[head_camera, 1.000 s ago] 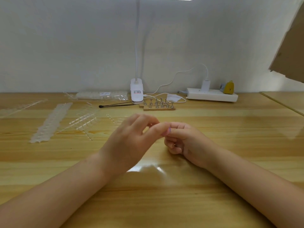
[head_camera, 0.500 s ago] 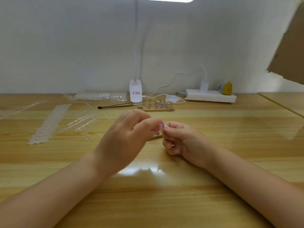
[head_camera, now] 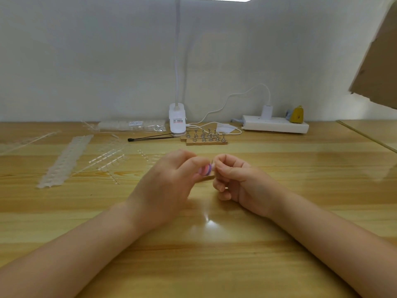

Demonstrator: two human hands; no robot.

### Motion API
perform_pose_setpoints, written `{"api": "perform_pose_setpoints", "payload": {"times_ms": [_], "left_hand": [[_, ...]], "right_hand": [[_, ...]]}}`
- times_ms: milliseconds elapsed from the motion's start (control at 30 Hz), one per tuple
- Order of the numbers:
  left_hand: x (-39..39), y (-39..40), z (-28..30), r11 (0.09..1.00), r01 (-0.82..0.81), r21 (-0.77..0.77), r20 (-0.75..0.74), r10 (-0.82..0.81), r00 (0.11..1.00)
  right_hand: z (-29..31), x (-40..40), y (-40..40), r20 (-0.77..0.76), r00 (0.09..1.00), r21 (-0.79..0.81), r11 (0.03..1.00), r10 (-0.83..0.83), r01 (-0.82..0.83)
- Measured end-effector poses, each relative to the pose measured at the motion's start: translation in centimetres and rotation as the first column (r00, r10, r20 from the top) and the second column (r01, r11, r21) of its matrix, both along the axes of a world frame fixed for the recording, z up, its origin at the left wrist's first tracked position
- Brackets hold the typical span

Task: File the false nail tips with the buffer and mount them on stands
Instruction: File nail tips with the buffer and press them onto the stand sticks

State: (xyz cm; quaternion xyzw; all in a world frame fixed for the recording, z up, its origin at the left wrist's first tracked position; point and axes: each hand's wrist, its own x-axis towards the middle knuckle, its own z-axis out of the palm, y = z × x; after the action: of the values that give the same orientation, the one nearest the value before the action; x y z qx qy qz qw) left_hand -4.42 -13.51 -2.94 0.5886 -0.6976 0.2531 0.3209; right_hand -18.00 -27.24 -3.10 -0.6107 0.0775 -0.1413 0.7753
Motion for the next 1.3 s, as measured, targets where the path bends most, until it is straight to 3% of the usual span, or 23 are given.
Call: {"api": "perform_pose_setpoints", "payload": {"times_ms": [67,200,333,467,600,667,733,800,933,1033,1100,1200,1300], "left_hand": [[0.6,0.1,-0.1,0.998,-0.050,0.032,-0.049,0.051,0.997],[-0.3,-0.1,0.2,0.998,0.069,-0.013,-0.166,-0.070,0.984],[0.3,0.1,-0.2,0.999,-0.023,0.048,-0.104,0.028,0.994],[0.0,0.1,0.3,0.998,0.022,-0.057,-0.175,-0.032,0.984],[0.4,0.0,-0.2,0.996,-0.080,0.042,-0.048,0.082,0.996],[0.7,0.2,-0.2,0.993,-0.117,0.009,-0.071,0.118,0.991],[0.4,0.2,0.4,0.996,-0.066,-0.063,-0.129,0.057,0.990],[0.0,0.1,0.4,0.999,-0.033,-0.043,-0.102,0.028,0.994],[0.4,0.2,0.0,0.985,-0.173,0.015,-0.022,0.174,0.985],[-0.1,0.3,0.6,0.994,-0.078,-0.072,-0.125,0.069,0.990],[-0.5,0.1,0.5,0.999,-0.015,-0.042,-0.098,0.011,0.995],[0.1,0.1,0.1,0.992,-0.121,0.026,-0.018,0.122,0.992],[0.1,0.3,0.2,0.989,-0.130,-0.064,-0.030,0.128,0.991]], "right_hand": [[0.0,0.0,0.1,0.006,1.000,-0.007,1.000,0.002,-0.002],[-0.2,0.1,0.3,0.008,1.000,-0.050,0.998,-0.026,0.026],[-0.1,0.1,0.2,0.021,0.999,-0.030,0.999,-0.044,0.044],[-0.4,0.2,0.1,0.019,0.999,-0.052,0.998,-0.044,0.045],[-0.2,0.2,-0.1,0.026,0.998,0.000,0.998,-0.059,0.059],[-0.2,0.2,-0.1,0.027,0.998,-0.007,0.998,-0.055,0.056],[-0.4,0.1,-0.1,0.025,0.999,-0.031,0.999,-0.039,0.040],[-0.4,0.1,-0.1,0.021,0.999,-0.034,0.999,-0.035,0.035],[-0.2,0.2,0.0,0.025,0.998,-0.017,0.999,-0.051,0.052],[-0.3,0.2,0.1,0.013,0.999,-0.048,0.998,-0.051,0.052],[-0.4,0.2,0.1,0.011,0.999,-0.038,0.998,-0.046,0.047],[-0.2,0.1,0.2,0.010,0.998,-0.026,0.998,-0.054,0.054],[-0.1,0.1,0.2,-0.007,0.998,-0.014,0.997,-0.070,0.070]]}}
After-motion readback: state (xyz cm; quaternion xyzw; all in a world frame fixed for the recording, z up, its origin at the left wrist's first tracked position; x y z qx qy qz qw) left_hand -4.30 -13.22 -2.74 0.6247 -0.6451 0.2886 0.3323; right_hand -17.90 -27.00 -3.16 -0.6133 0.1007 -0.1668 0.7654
